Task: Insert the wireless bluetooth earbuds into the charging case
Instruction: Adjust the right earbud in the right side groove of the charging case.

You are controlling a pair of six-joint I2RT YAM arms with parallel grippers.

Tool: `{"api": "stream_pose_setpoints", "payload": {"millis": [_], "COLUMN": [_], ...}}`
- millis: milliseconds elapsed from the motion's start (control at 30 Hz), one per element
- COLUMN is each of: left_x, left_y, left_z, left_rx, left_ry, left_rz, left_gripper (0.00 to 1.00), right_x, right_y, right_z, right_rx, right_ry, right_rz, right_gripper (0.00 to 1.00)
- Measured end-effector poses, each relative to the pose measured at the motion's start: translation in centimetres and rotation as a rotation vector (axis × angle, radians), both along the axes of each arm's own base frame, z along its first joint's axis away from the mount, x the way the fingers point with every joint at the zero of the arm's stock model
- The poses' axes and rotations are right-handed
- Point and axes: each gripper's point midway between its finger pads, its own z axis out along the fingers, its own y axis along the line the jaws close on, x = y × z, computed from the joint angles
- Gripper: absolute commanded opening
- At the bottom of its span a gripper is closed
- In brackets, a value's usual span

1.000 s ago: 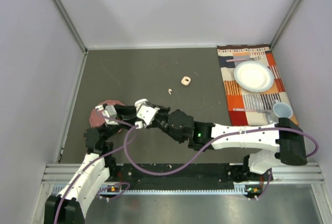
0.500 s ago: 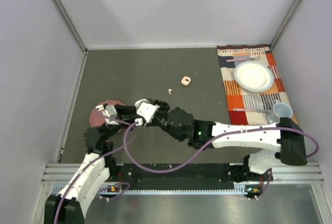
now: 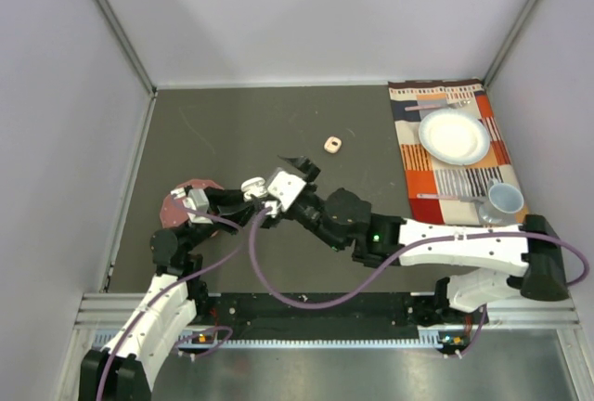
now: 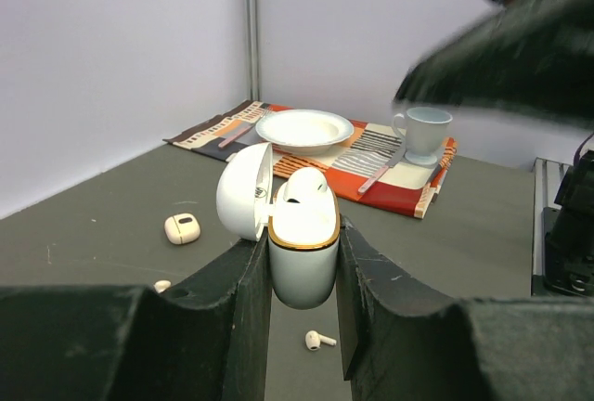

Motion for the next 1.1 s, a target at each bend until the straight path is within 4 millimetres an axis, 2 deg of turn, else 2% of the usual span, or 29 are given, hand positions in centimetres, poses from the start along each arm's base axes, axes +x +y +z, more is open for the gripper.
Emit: {"api": "stream_pose_setpoints", "payload": {"millis": [233, 300, 367, 467, 567, 667, 733, 867, 1000, 1100], "left_x": [-0.1, -0.1, -0.1, -0.1, -0.3, -0.8, -1.2, -2.3, -2.9, -3.3], "left_y": [0.0, 0.0, 0.0, 0.0, 0.0, 0.0, 0.1, 0.2, 0.3, 0.4], "left_z": [0.1, 0.1, 0.2, 0.4, 1.1, 2.2, 3.0, 4.9, 6.0, 6.3], "left_rx": [-0.001, -0.001, -0.001, -0.003, -0.004, -0.005, -0.006, -0.008, -0.005, 0.002], "left_ry": [-0.006, -0.006, -0.006, -0.011, -0.028, -0.052, -0.072, -0.119, -0.129, -0.142], "left_rz": [0.000, 0.000, -0.001, -0.001, -0.005, -0.008, -0.007, -0.015, -0.019, -0.014], "left_gripper": [0.00, 0.00, 0.00, 0.00, 0.00, 0.00, 0.00, 0.00, 0.00, 0.00], "right_x": [-0.5, 0.2, 1.8, 6.3, 11.6, 14.4, 14.5, 12.6, 10.5, 9.3], "right_y": [-4.8, -6.1, -7.5, -10.1, -14.4, -17.4, -17.4, -16.0, -16.5, -16.9], "right_z": [5.9, 7.0, 7.0, 5.2, 2.6, -0.5, -2.4, -6.2, -9.2, -10.2], "right_rx": [0.231, 0.287, 0.328, 0.352, 0.431, 0.520, 0.545, 0.590, 0.640, 0.690], "right_ry": [-0.003, 0.015, 0.066, 0.220, 0.437, 0.667, 0.799, 1.050, 1.164, 1.185], "right_rz": [-0.027, -0.063, -0.127, -0.254, -0.381, -0.429, -0.422, -0.421, -0.429, -0.399], "right_gripper": [0.99, 0.99, 0.99, 0.99, 0.99, 0.99, 0.99, 0.99, 0.99, 0.99]}}
